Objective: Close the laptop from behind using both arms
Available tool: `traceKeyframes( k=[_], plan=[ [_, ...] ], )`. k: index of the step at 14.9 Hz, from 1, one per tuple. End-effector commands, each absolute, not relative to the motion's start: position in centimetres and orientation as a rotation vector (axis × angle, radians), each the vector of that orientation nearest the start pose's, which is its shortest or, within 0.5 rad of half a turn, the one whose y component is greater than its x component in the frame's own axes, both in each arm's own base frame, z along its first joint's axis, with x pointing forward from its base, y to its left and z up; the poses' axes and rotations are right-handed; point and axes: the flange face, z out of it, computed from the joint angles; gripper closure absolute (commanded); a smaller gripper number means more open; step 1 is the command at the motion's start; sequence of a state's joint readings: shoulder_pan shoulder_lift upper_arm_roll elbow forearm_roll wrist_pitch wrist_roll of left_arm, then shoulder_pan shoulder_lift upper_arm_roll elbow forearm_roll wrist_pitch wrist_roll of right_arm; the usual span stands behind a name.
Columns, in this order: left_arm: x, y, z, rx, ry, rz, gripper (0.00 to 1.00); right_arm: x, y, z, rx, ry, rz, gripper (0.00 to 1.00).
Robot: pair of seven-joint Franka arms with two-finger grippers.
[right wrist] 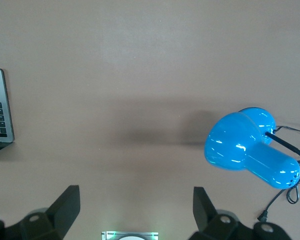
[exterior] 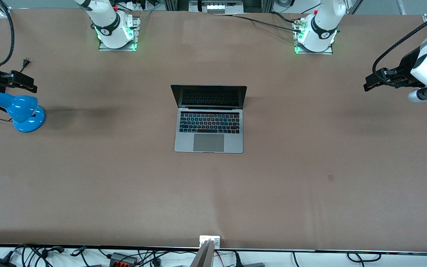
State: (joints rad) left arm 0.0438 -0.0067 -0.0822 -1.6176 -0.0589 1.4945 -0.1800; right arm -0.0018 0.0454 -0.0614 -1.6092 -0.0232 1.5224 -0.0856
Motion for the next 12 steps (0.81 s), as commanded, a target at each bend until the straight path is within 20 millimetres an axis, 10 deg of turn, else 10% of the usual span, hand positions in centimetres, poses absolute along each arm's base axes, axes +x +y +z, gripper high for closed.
traceKeyframes(
  k=[1, 6, 9, 12],
  plan=[
    [53.9, -2.8, 61.0, -3.176, -0.198, 0.197, 0.00, 56.3, -3.7, 57.5, -3.131, -0.067, 0.227, 0.00],
    [53.7, -3.0, 60.7, -3.192, -0.211, 0.244, 0.03, 57.6, -4.1, 54.4, -3.121, -0.072, 0.313, 0.00],
    [53.4, -2.9, 60.8, -3.192, -0.222, 0.254, 0.67, 57.3, -3.8, 53.3, -3.104, -0.102, 0.392, 0.00],
    [53.1, -2.8, 60.9, -3.188, -0.205, 0.287, 0.85, 57.1, -3.6, 53.0, -3.098, -0.104, 0.415, 0.14]
  ],
)
